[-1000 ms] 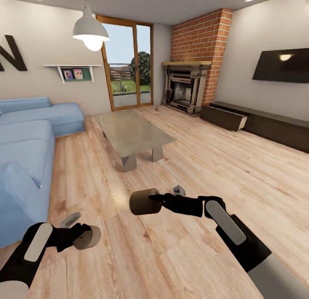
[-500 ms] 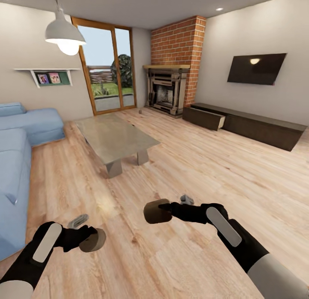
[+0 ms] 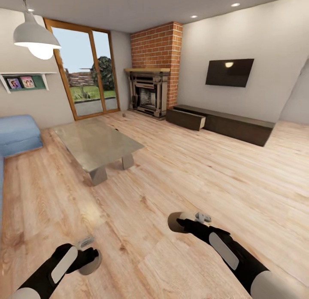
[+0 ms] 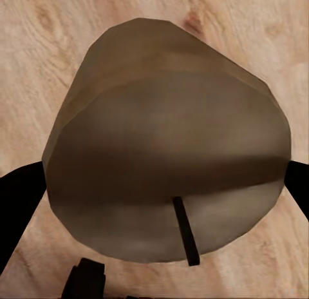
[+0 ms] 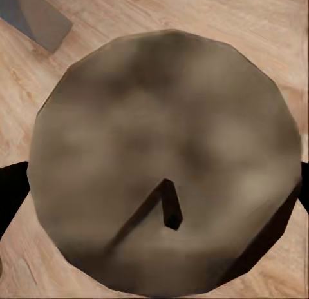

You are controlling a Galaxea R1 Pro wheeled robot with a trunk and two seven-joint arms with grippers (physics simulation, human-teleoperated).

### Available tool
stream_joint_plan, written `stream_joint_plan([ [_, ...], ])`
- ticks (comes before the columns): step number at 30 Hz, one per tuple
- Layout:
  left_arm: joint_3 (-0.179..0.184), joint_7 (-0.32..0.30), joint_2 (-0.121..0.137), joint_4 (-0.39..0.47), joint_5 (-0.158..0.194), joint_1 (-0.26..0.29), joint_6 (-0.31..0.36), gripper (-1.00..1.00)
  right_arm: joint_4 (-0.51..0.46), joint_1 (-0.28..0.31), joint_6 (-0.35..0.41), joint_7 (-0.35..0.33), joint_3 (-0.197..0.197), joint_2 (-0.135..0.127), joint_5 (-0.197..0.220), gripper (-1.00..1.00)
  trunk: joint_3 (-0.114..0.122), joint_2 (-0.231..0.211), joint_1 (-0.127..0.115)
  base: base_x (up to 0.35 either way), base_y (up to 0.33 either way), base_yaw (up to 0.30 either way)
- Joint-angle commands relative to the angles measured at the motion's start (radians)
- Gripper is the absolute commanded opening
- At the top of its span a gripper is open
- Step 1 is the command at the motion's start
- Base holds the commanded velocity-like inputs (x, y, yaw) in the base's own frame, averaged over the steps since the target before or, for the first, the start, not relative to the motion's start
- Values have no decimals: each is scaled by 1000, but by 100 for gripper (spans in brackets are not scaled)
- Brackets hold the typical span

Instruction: Place each of the two pumpkins and all three candles from the living room inside a cabinet in the living room (use any cabinet), then make sure every cabinet is closed, and position the cauldron so it is next to a table in the living room.

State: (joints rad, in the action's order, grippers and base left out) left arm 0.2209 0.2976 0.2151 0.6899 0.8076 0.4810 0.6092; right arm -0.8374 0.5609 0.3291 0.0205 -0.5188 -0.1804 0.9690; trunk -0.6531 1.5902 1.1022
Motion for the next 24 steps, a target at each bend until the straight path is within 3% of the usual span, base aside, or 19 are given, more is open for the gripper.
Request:
stream_joint_plan([
  [1,33,9,-2,-17,11,1,-36,-100,2,-3,-16,2,-4,-1,8,-100,3,-7,-4,0,0,-248],
  [5,106,7,-53,-147,8,1,-200,-100,10,-27,-52,9,-4,-1,7,-100,17,-35,-19,0,0,-120],
  [7,126,7,-71,-180,7,1,-239,-100,24,-33,-81,10,-5,-1,6,-100,24,-49,-27,0,0,-21],
  [13,143,8,-80,-197,8,1,-263,-100,113,-38,-155,8,-35,1,-42,-100,42,-91,-50,0,0,-3],
  [20,144,8,-87,-200,12,1,-265,-100,122,-38,-190,9,-39,11,-45,-100,46,-98,-54,0,0,-7],
  [24,144,8,-96,-200,12,0,-267,-100,122,-38,-192,4,-38,12,-42,-100,46,-98,-54,0,0,-209],
])
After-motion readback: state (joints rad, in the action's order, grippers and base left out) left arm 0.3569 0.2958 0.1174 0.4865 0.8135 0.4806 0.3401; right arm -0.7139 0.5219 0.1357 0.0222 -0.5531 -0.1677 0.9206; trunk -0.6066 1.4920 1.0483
